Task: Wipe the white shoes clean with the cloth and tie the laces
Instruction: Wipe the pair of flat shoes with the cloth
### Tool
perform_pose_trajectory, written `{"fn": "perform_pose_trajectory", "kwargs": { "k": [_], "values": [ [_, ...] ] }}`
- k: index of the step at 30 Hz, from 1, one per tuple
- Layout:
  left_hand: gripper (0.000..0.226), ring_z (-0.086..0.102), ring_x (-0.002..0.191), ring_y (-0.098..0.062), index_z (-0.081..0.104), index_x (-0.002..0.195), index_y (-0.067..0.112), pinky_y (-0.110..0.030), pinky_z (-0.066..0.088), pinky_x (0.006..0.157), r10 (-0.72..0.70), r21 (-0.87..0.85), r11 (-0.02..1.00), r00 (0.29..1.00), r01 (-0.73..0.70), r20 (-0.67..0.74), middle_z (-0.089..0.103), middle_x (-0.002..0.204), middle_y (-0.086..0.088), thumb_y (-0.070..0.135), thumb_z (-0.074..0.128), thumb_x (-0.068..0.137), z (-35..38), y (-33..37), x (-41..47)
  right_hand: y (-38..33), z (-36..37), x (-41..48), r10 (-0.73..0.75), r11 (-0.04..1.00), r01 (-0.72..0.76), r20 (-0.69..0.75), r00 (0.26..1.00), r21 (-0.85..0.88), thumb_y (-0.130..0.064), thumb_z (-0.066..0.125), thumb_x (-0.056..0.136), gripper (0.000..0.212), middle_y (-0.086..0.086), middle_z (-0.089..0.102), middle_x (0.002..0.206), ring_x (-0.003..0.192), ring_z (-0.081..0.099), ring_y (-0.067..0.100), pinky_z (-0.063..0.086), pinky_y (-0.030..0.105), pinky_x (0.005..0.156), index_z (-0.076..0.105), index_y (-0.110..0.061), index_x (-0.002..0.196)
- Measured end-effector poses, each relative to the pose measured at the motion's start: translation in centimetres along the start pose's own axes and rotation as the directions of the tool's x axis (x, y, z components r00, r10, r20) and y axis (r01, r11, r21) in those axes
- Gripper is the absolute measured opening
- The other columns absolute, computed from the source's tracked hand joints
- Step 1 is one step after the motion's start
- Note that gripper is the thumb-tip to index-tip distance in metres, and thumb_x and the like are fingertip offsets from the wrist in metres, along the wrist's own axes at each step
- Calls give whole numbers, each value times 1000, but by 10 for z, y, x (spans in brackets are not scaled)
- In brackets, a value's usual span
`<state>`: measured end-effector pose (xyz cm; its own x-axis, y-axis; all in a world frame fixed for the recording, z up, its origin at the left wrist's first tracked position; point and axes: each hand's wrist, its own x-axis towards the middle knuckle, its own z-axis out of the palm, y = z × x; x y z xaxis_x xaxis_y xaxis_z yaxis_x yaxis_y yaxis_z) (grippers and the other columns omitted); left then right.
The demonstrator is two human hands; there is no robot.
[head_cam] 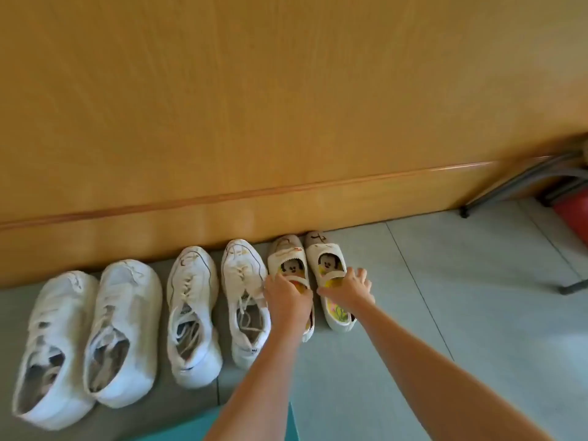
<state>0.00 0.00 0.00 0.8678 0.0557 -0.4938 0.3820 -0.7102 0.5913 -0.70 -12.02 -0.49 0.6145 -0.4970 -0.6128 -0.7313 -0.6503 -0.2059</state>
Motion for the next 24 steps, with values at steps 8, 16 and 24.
{"fn": "perform_pose_trajectory", "kwargs": {
  "k": [8,16,24],
  "values": [
    [103,34,131,-31,13,144,0,-36,34,103,-79,101,991,994,86,-71,31,142,-17,43,75,74,35,-9,13,5,22,23,9,998,-9,-2,1000,58,-53,69,75,96,9,32,138,125,43,32,41,44,99,14,-14,144],
    [105,48,117,-30,18,141,3,-37,46,89,-95,155,981,987,115,-132,42,133,-16,44,80,67,40,-8,20,8,17,28,28,991,-22,-46,999,135,-46,71,76,85,10,39,133,120,47,31,46,43,95,26,-11,139],
    [90,46,118,-31,22,143,8,-41,46,87,-8,63,998,989,17,-147,43,131,-14,36,73,75,24,8,0,31,-4,6,69,977,-35,-157,985,210,-47,67,75,75,11,43,126,114,49,31,48,42,88,33,-12,133]
  ]
}}
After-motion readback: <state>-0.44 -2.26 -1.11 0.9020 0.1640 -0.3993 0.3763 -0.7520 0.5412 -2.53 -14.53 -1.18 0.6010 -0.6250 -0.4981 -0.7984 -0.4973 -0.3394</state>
